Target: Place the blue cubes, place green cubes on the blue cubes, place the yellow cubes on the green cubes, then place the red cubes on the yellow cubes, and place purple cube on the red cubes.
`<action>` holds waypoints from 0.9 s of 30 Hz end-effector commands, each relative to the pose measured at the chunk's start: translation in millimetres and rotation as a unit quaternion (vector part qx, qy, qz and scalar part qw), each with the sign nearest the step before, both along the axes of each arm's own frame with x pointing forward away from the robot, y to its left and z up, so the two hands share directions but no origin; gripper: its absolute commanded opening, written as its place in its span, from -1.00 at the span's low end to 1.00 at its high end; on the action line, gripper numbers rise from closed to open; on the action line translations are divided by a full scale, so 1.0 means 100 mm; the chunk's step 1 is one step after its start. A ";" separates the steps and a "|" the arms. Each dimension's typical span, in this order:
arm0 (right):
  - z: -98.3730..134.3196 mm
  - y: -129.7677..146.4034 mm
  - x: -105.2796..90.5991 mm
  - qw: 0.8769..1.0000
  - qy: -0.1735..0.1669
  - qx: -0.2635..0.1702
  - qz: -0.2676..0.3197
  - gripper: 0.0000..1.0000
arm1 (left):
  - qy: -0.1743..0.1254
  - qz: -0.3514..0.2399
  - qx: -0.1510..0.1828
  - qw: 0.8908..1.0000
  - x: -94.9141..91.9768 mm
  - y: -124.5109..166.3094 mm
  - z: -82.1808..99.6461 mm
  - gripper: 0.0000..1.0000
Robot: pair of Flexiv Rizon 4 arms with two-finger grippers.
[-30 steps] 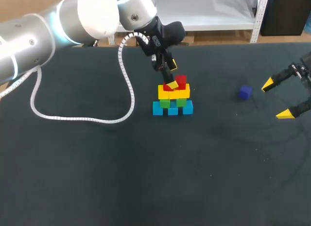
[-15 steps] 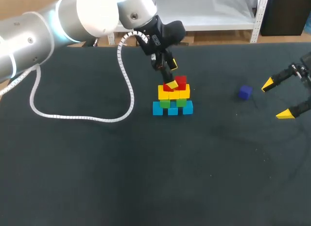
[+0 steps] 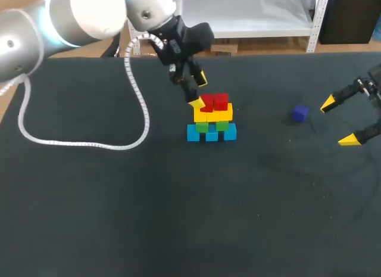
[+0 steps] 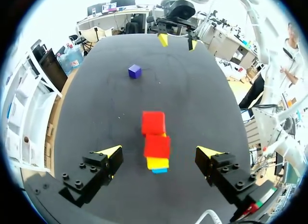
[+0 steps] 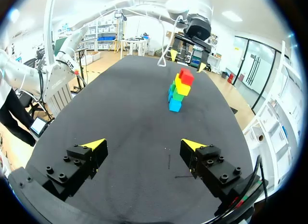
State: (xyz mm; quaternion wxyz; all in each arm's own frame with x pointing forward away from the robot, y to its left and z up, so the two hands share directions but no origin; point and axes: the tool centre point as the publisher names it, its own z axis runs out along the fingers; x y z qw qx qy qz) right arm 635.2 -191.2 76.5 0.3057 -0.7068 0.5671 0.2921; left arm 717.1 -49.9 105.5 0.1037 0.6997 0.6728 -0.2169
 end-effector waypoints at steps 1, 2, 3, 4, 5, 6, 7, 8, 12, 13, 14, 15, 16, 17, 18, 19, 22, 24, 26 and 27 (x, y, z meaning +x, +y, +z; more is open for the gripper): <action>0.00 0.00 0.00 1.000 0.000 0.001 0.000 1.00 | -0.013 0.012 -0.018 1.000 -0.19 0.32 0.02 1.00; 0.00 0.00 0.00 1.000 0.000 0.001 0.000 1.00 | -0.013 0.012 -0.018 1.000 -0.20 0.37 0.02 1.00; 0.00 0.00 0.00 1.000 0.000 0.001 0.000 1.00 | -0.015 0.010 -0.018 1.000 -0.22 0.43 0.03 1.00; 0.00 0.00 0.00 1.000 0.000 0.001 0.000 1.00 | -0.017 0.009 -0.021 1.000 -0.23 0.48 0.04 1.00; 0.00 0.00 0.00 1.000 0.000 0.001 0.000 1.00 | -0.017 0.005 -0.024 1.000 -0.24 0.53 0.04 1.00; 0.00 0.00 0.00 1.000 0.000 0.001 0.000 1.00 | -0.016 0.002 -0.024 1.000 -0.25 0.59 0.05 1.00; 0.00 0.00 0.00 1.000 0.000 0.001 0.000 1.00 | -0.019 0.002 -0.025 1.000 -0.26 0.65 0.06 1.00; 0.00 0.00 0.00 1.000 0.000 0.001 0.000 1.00 | -0.019 0.002 -0.026 0.999 -0.26 0.71 0.06 1.00; 0.00 0.00 0.00 1.000 0.000 0.001 0.000 1.00 | -0.026 0.011 -0.035 0.999 -0.30 0.98 0.06 1.00; 0.00 0.00 0.00 1.000 0.000 0.001 0.000 1.00 | -0.027 0.012 -0.044 0.999 -0.30 1.06 0.06 1.00; 0.00 0.00 0.00 1.000 0.000 0.001 0.000 1.00 | -0.035 0.004 -0.046 0.998 -0.31 1.12 0.07 1.00; 0.00 0.00 0.00 1.000 0.000 0.001 0.000 1.00 | -0.040 -0.002 -0.048 0.998 -0.32 1.18 0.08 1.00; 0.00 0.00 0.00 1.000 0.000 0.001 0.000 1.00 | -0.040 -0.005 -0.053 0.998 -0.34 1.24 0.08 1.00; 0.00 0.00 0.00 1.000 0.000 0.001 0.000 1.00 | -0.047 -0.016 -0.063 0.997 -0.35 1.30 0.09 1.00; 0.00 0.00 0.00 1.000 0.000 0.001 0.000 1.00 | -0.051 -0.026 -0.069 0.996 -0.37 1.36 0.10 1.00; 0.00 0.00 0.00 1.000 0.000 0.001 0.000 1.00 | -0.057 -0.034 -0.072 0.995 -0.39 1.41 0.11 1.00; 0.00 0.00 0.00 1.000 0.000 0.001 0.000 1.00 | -0.068 -0.048 -0.086 0.993 -0.46 1.59 0.12 1.00; 0.00 0.00 0.00 1.000 0.000 0.001 0.000 1.00 | -0.076 -0.053 -0.098 0.991 -0.49 1.68 0.13 1.00; 0.00 0.00 0.00 1.000 0.000 0.001 0.000 1.00 | -0.083 -0.055 -0.104 0.990 -0.50 1.77 0.15 1.00; 0.00 0.00 0.00 1.000 0.000 0.001 0.000 1.00 | -0.087 -0.054 -0.115 0.988 -0.51 1.82 0.16 1.00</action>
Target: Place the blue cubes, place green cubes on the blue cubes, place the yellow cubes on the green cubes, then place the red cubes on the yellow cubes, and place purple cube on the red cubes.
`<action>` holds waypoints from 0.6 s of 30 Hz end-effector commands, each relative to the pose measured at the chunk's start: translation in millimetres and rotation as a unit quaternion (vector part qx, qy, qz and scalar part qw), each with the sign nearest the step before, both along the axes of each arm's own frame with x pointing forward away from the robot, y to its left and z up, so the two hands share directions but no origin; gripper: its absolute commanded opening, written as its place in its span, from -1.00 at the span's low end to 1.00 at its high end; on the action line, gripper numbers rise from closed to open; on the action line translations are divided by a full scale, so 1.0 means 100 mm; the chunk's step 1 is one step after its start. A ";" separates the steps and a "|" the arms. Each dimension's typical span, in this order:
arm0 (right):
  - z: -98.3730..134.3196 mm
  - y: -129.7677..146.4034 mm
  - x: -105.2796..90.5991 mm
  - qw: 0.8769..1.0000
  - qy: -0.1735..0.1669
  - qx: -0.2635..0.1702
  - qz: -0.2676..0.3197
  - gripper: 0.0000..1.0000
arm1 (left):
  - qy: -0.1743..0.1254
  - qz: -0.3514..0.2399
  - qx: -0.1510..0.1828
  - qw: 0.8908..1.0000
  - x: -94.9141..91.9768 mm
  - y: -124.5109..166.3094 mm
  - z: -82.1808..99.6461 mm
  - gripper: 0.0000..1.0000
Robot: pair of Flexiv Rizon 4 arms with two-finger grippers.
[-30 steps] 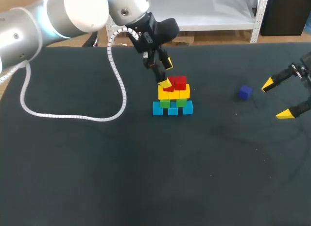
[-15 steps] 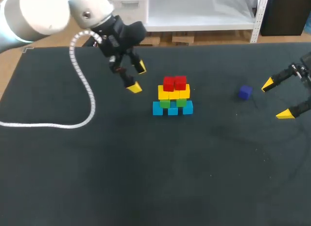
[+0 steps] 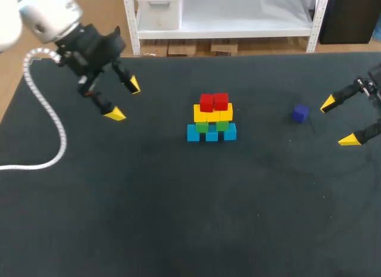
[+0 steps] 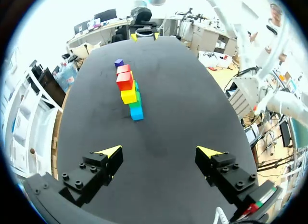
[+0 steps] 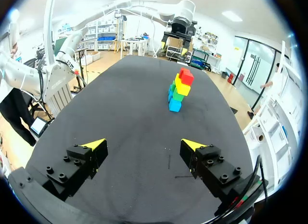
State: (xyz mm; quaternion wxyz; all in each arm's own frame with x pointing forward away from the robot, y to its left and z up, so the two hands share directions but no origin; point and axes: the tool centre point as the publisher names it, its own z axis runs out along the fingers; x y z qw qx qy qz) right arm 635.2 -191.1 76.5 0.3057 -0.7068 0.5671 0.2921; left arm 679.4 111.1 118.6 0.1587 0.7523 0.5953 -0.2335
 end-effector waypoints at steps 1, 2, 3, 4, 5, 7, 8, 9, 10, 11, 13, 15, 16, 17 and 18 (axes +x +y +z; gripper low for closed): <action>0.00 0.00 0.00 1.000 0.000 0.001 0.000 1.00 | -0.036 0.025 -0.059 0.997 -0.14 0.25 0.04 1.00; 0.00 0.00 0.00 1.000 0.000 0.001 0.000 1.00 | -0.035 0.025 -0.065 0.997 -0.14 0.29 0.03 1.00; 0.00 0.00 0.00 1.000 0.000 0.001 0.000 1.00 | -0.038 0.023 -0.069 0.997 -0.14 0.35 0.04 1.00; 0.00 0.00 0.00 1.000 0.000 0.001 0.000 1.00 | -0.041 0.021 -0.068 0.997 -0.14 0.38 0.05 1.00; 0.00 0.00 0.00 1.000 0.000 0.001 0.000 1.00 | -0.042 0.019 -0.070 0.997 -0.14 0.40 0.05 1.00; 0.00 0.00 0.00 1.000 0.000 0.001 0.000 1.00 | -0.047 0.012 -0.073 0.996 -0.14 0.46 0.06 1.00; 0.00 0.00 0.00 1.000 0.000 0.001 0.000 1.00 | -0.047 0.012 -0.073 0.996 -0.14 0.48 0.06 1.00; 0.00 0.00 0.00 1.000 0.000 0.001 0.000 1.00 | -0.049 0.009 -0.076 0.996 -0.13 0.52 0.06 1.00; 0.00 0.00 0.00 1.000 0.000 0.001 0.000 1.00 | -0.049 0.009 -0.077 0.996 -0.12 0.54 0.06 1.00; 0.00 0.00 0.00 1.000 0.000 0.001 0.000 1.00 | -0.053 0.005 -0.077 0.996 -0.11 0.56 0.07 1.00; 0.00 0.00 0.00 1.000 0.000 0.001 0.000 1.00 | -0.056 0.000 -0.079 0.995 -0.11 0.58 0.10 1.00; 0.00 0.00 0.00 1.000 0.000 0.001 0.000 1.00 | -0.059 -0.004 -0.080 0.995 -0.11 0.59 0.12 1.00; 0.00 0.00 0.00 1.000 0.000 0.001 0.000 1.00 | -0.061 -0.007 -0.081 0.995 -0.11 0.59 0.13 1.00; 0.00 0.00 0.00 1.000 0.000 0.001 0.000 1.00 | -0.061 -0.007 -0.081 0.995 -0.10 0.60 0.14 1.00; 0.00 0.00 0.00 1.000 0.000 0.001 0.000 1.00 | -0.063 -0.010 -0.082 0.995 -0.10 0.60 0.14 1.00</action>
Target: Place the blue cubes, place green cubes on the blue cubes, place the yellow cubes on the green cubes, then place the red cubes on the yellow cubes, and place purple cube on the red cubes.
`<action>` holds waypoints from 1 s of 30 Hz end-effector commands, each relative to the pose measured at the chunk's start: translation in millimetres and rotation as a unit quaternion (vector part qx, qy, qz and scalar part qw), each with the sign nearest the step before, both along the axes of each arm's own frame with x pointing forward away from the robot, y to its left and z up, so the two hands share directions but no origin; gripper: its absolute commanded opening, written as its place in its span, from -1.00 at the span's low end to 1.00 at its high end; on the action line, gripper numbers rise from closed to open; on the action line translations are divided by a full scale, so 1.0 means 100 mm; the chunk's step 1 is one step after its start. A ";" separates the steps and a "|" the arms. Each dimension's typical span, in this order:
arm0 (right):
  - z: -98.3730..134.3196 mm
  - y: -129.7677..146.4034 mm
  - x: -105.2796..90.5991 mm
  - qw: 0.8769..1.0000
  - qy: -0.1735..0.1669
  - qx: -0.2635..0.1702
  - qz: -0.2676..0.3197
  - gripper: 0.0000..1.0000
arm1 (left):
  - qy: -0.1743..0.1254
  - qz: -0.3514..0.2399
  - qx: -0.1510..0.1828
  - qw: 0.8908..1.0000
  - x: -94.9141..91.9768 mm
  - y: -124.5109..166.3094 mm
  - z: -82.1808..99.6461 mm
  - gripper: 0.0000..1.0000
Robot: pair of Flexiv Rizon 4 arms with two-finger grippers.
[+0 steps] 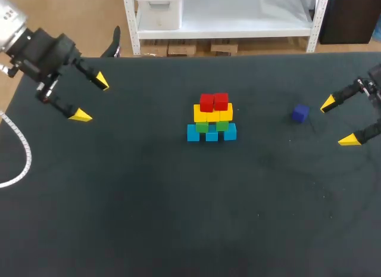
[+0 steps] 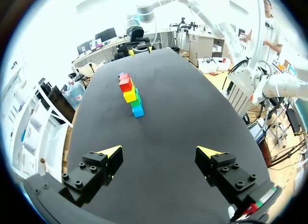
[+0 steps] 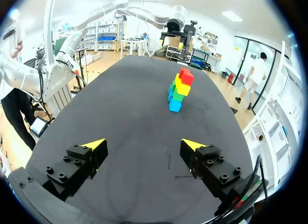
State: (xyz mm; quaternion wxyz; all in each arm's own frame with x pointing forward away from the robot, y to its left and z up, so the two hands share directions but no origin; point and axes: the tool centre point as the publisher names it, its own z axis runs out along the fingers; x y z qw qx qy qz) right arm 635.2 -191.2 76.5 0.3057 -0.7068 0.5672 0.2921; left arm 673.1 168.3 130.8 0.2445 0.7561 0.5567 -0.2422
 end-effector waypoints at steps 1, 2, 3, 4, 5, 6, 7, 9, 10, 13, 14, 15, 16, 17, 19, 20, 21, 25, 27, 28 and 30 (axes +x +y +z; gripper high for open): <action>0.00 0.00 0.00 1.000 0.000 0.001 0.000 1.00 | -0.011 0.003 -0.005 1.000 -0.03 0.03 0.02 1.00; 0.00 0.00 0.00 1.000 0.000 0.001 0.000 1.00 | -0.010 0.001 -0.002 1.000 -0.03 0.03 0.02 1.00; 0.00 0.00 0.00 1.000 0.000 0.001 0.000 1.00 | -0.009 -0.002 0.003 1.000 -0.02 0.02 0.02 1.00; 0.00 0.00 0.00 1.000 0.000 0.001 0.000 1.00 | -0.009 -0.002 0.003 1.000 -0.02 0.02 0.02 1.00; 0.00 0.00 0.00 1.000 0.000 0.001 0.000 1.00 | -0.009 -0.002 0.003 1.000 -0.02 0.02 0.02 1.00; 0.00 0.00 0.00 1.000 0.000 0.001 0.000 1.00 | -0.009 -0.002 0.003 1.000 -0.02 0.02 0.02 1.00; 0.00 0.00 0.00 1.000 0.000 0.001 0.000 1.00 | -0.009 -0.002 0.003 1.000 -0.02 0.02 0.02 1.00; 0.00 0.00 0.00 1.000 0.000 0.001 0.000 1.00 | -0.009 -0.002 0.003 1.000 -0.02 0.02 0.02 1.00; 0.00 0.00 0.00 1.000 0.000 0.001 0.000 1.00 | -0.009 -0.002 0.003 1.000 -0.02 0.02 0.02 1.00; 0.00 0.00 0.00 1.000 0.000 0.001 0.000 1.00 | -0.009 -0.002 0.003 1.000 -0.02 0.02 0.02 1.00; 0.00 0.00 0.00 1.000 0.000 0.001 0.000 1.00 | -0.009 -0.002 0.003 1.000 -0.02 0.02 0.02 1.00; 0.00 0.00 0.00 1.000 0.000 0.001 0.000 1.00 | -0.009 -0.002 0.003 1.000 -0.02 0.02 0.02 1.00; 0.00 0.00 0.00 1.000 0.000 0.001 0.000 1.00 | -0.009 -0.002 0.003 1.000 -0.02 0.02 0.02 1.00; 0.00 0.00 0.00 1.000 0.000 0.001 0.000 1.00 | -0.009 -0.002 0.003 1.000 -0.02 0.02 0.02 1.00; 0.00 0.00 0.00 1.000 0.000 0.001 0.000 1.00 | -0.009 -0.002 0.003 1.000 -0.02 0.02 0.02 1.00; 0.00 0.00 0.00 1.000 0.000 0.001 0.000 1.00 | -0.009 -0.002 0.003 1.000 -0.02 0.02 0.02 1.00; 0.01 -0.01 0.02 1.000 -0.010 0.010 0.006 1.00 | -0.009 -0.002 0.003 1.000 -0.02 0.02 0.02 1.00; 0.08 -0.05 0.14 0.999 -0.031 0.008 0.018 1.00 | -0.009 -0.002 0.003 1.000 -0.02 0.02 0.02 1.00; 0.11 -0.07 0.24 0.998 -0.043 -0.004 0.052 1.00 | -0.009 -0.002 0.003 1.000 -0.02 0.02 0.02 1.00; 0.12 -0.09 0.29 0.997 -0.046 -0.010 0.063 1.00 | -0.009 -0.002 0.003 1.000 -0.02 0.02 0.02 1.00; 0.15 -0.10 0.40 0.995 -0.042 -0.010 0.095 1.00 | -0.009 -0.002 0.003 1.000 -0.02 0.02 0.02 1.00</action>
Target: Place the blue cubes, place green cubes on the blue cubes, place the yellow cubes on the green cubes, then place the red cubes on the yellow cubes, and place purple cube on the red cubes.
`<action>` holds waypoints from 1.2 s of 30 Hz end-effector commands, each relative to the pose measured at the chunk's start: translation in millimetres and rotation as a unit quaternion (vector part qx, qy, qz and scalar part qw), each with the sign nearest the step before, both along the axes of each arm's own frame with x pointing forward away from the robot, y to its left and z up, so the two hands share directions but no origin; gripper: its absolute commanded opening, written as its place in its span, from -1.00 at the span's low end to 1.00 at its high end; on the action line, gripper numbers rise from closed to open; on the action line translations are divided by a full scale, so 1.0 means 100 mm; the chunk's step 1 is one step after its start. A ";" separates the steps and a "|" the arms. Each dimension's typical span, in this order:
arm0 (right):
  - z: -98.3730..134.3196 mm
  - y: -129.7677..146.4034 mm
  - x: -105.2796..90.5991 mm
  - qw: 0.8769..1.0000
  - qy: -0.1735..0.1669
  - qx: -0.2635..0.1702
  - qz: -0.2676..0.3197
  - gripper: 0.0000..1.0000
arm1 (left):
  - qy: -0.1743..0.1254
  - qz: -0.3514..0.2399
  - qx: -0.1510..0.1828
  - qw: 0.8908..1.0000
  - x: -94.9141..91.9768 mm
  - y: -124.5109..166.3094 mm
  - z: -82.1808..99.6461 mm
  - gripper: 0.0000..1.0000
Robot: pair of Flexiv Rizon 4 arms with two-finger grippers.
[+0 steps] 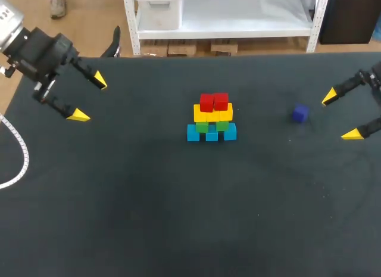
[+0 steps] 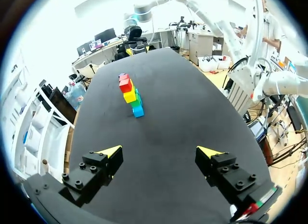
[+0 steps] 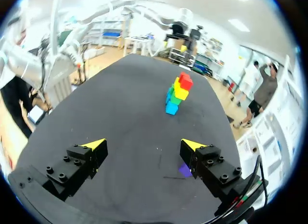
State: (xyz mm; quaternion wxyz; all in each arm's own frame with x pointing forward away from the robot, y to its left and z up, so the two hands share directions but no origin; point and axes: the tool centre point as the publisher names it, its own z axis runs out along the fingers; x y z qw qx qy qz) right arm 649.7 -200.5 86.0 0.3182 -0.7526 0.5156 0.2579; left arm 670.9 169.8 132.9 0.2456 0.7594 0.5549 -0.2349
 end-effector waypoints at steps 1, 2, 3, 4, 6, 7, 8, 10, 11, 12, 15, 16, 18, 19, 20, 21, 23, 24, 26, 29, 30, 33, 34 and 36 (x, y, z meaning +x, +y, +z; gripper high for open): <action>0.07 -0.02 0.30 0.998 0.018 -0.007 0.059 1.00 | -0.001 -0.001 -0.001 1.000 0.00 0.01 0.00 1.00; 0.07 -0.01 0.34 0.996 0.021 -0.009 0.086 1.00 | -0.001 -0.001 -0.001 1.000 0.00 0.01 0.00 1.00; 0.07 -0.01 0.38 0.995 0.023 -0.018 0.095 1.00 | -0.001 -0.001 -0.001 1.000 0.00 0.01 0.00 1.00; 0.06 -0.01 0.42 0.994 0.024 -0.024 0.102 1.00 | -0.001 -0.001 -0.001 1.000 0.00 0.01 0.00 1.00; 0.04 0.00 0.50 0.991 0.028 -0.029 0.130 1.00 | -0.001 -0.001 -0.001 1.000 0.00 0.01 0.00 1.00; 0.03 0.00 0.54 0.989 0.029 -0.035 0.141 1.00 | -0.001 -0.001 -0.001 1.000 0.00 0.01 0.00 1.00; 0.02 0.01 0.58 0.986 0.029 -0.032 0.163 1.00 | -0.001 -0.001 -0.001 1.000 0.00 0.01 0.00 1.00; -0.03 0.02 0.65 0.982 0.034 -0.039 0.181 1.00 | -0.001 -0.001 -0.001 1.000 0.00 0.01 0.00 1.00; -0.05 0.03 0.68 0.979 0.036 -0.039 0.196 1.00 | -0.001 -0.001 -0.001 1.000 0.00 0.01 0.00 1.00; -0.07 0.04 0.71 0.977 0.036 -0.038 0.207 1.00 | -0.001 -0.001 -0.001 1.000 0.00 0.01 0.00 1.00; -0.15 0.06 0.80 0.972 0.034 -0.048 0.226 1.00 | -0.001 -0.001 -0.001 1.000 0.00 0.01 0.00 1.00; -0.17 0.07 0.83 0.971 0.033 -0.050 0.230 1.00 | -0.001 -0.001 -0.001 1.000 0.00 0.01 0.00 1.00; -0.22 0.10 0.87 0.970 0.030 -0.057 0.234 1.00 | -0.001 -0.001 -0.001 1.000 0.00 0.01 0.00 1.00; -0.25 0.12 0.90 0.969 0.029 -0.062 0.237 1.00 | -0.001 -0.001 -0.001 1.000 0.00 0.01 0.00 1.00; -0.28 0.14 0.92 0.968 0.025 -0.069 0.242 1.00 | -0.001 -0.001 -0.001 1.000 0.00 0.01 0.00 1.00; -0.32 0.16 0.94 0.967 0.020 -0.079 0.243 1.00 | -0.001 -0.001 -0.001 1.000 0.00 0.01 0.00 1.00; -0.41 0.20 0.98 0.963 0.017 -0.093 0.250 1.00 | -0.001 -0.001 -0.001 1.000 0.00 0.01 0.00 1.00; -0.44 0.21 1.00 0.963 0.015 -0.099 0.252 1.00 | -0.001 -0.001 -0.001 1.000 0.00 0.01 0.00 1.00; -0.51 0.24 1.04 0.961 0.015 -0.107 0.256 1.00 | -0.001 -0.001 -0.001 1.000 0.00 0.01 0.00 1.00; -0.59 0.27 1.07 0.958 0.015 -0.118 0.260 1.00 | -0.001 -0.001 -0.001 1.000 0.00 0.01 0.00 1.00; -0.61 0.27 1.07 0.958 0.015 -0.121 0.261 1.00 | -0.001 -0.001 -0.001 1.000 0.00 0.01 0.00 1.00; -0.68 0.27 1.10 0.955 0.016 -0.131 0.265 1.00 | -0.001 -0.001 -0.001 1.000 0.00 0.01 0.00 1.00; -0.70 0.26 1.11 0.954 0.017 -0.135 0.267 1.00 | -0.001 -0.001 -0.001 1.000 0.00 0.01 0.00 1.00; -0.73 0.25 1.12 0.953 0.017 -0.140 0.268 1.00 | -0.001 -0.001 -0.001 1.000 0.00 0.01 0.00 1.00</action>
